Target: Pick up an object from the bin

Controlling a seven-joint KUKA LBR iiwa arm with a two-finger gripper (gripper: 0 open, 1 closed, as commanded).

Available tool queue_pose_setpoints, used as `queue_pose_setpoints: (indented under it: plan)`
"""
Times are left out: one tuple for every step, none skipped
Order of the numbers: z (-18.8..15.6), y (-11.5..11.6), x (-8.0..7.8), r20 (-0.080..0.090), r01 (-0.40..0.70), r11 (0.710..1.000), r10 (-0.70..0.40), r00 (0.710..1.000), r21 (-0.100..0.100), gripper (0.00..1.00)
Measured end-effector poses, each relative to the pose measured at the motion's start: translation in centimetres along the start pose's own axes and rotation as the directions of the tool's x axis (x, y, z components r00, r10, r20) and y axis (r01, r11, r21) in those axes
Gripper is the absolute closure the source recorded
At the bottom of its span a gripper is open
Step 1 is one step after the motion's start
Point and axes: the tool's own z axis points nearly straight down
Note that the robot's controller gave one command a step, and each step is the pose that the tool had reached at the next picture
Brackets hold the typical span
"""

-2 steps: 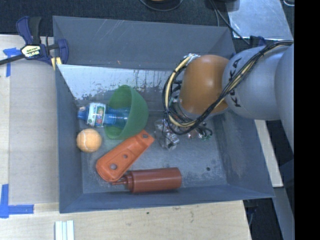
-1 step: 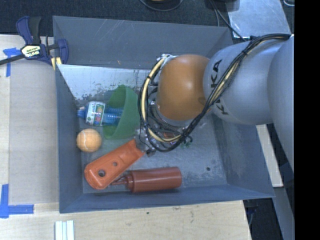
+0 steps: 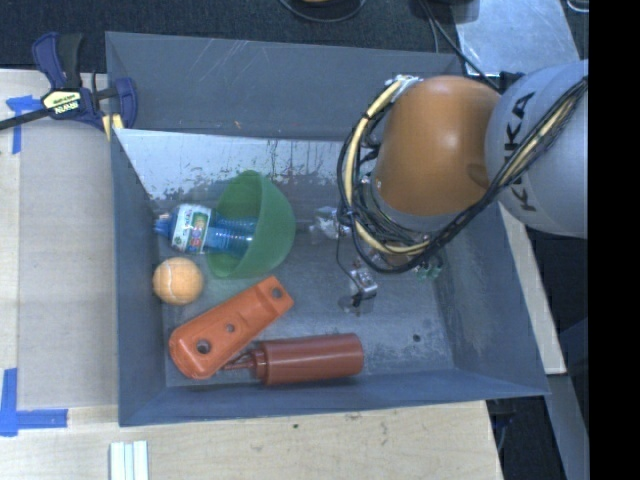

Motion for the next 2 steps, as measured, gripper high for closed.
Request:
queue_pose_setpoints:
  plan:
    - [0.0, 0.0, 0.0, 0.000, 0.001, 1.000, -0.001, 1.000, 0.000, 0.00]
    - [2.0, 5.4, 0.2, 0.001, 0.070, 0.998, -0.070, 0.998, -0.002, 0.00]
